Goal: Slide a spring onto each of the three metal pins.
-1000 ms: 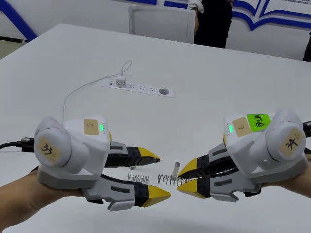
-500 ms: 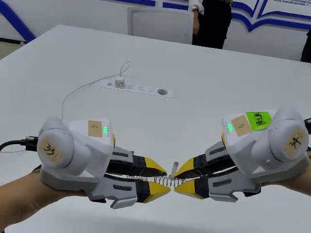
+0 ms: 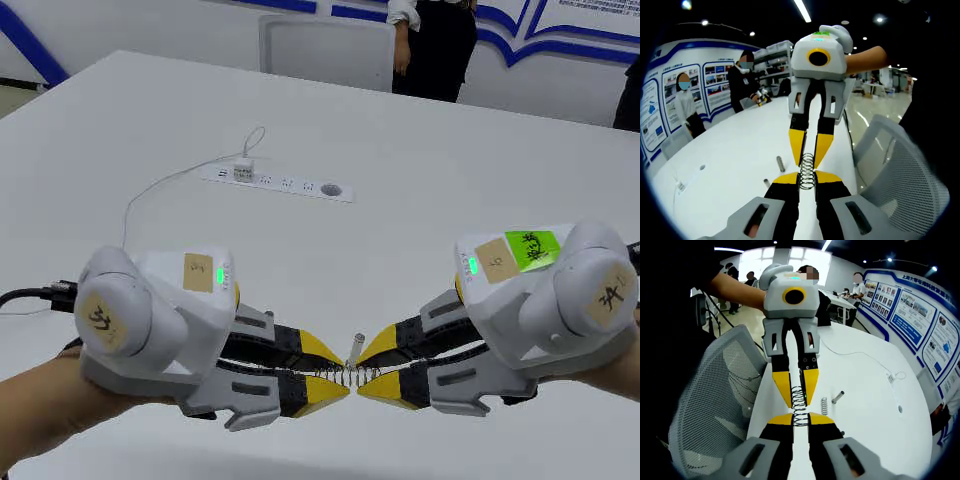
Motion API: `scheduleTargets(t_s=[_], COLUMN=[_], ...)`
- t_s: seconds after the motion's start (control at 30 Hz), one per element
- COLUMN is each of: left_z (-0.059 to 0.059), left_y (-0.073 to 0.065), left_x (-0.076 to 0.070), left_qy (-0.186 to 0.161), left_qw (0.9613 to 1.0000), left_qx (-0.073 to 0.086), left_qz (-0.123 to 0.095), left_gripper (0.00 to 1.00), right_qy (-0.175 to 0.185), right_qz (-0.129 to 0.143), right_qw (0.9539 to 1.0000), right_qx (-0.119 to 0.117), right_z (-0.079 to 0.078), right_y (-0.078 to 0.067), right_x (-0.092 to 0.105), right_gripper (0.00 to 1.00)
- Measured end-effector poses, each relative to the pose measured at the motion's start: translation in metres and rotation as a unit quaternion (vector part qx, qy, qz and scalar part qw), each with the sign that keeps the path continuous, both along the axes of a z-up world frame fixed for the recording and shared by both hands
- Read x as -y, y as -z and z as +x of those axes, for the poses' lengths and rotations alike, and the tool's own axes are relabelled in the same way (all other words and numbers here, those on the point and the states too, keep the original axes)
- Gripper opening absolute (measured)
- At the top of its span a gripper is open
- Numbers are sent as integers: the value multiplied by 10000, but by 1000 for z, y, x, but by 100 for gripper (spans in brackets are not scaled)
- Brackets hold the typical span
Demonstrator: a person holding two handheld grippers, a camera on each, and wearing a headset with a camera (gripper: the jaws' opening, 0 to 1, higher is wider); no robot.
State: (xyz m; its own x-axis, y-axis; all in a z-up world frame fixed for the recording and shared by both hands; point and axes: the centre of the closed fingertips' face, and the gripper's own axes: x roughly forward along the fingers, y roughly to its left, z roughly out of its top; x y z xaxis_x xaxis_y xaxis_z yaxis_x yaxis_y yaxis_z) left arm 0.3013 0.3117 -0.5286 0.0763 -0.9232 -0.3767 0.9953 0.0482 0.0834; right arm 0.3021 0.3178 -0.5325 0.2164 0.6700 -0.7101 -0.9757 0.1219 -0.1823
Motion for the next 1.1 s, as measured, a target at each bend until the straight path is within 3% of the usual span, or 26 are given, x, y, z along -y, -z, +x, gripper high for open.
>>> scheduleTargets(t_s=[0.17, 0.3, 0.8, 1.1], left_z=[-1, -3, 2, 1], left_y=[-1, -2, -3, 0], left_x=[0, 0, -1, -1], left_qy=[58, 159, 150, 214], left_qw=[10000, 9999, 9999, 9996], left_qx=[-6, 8, 6, 156], left_qz=[-19, -11, -12, 111], left_gripper=[10, 10, 10, 10], right_qy=[-24, 88, 148, 53], right_qz=[-25, 26, 205, 398], right_qw=[10000, 10000, 9990, 9985], right_qx=[89, -28, -358, -365], right_z=[0, 3, 2, -1], right_y=[-1, 0, 3, -7], right_x=[0, 3, 4, 2], right_gripper=[12, 17, 11, 10])
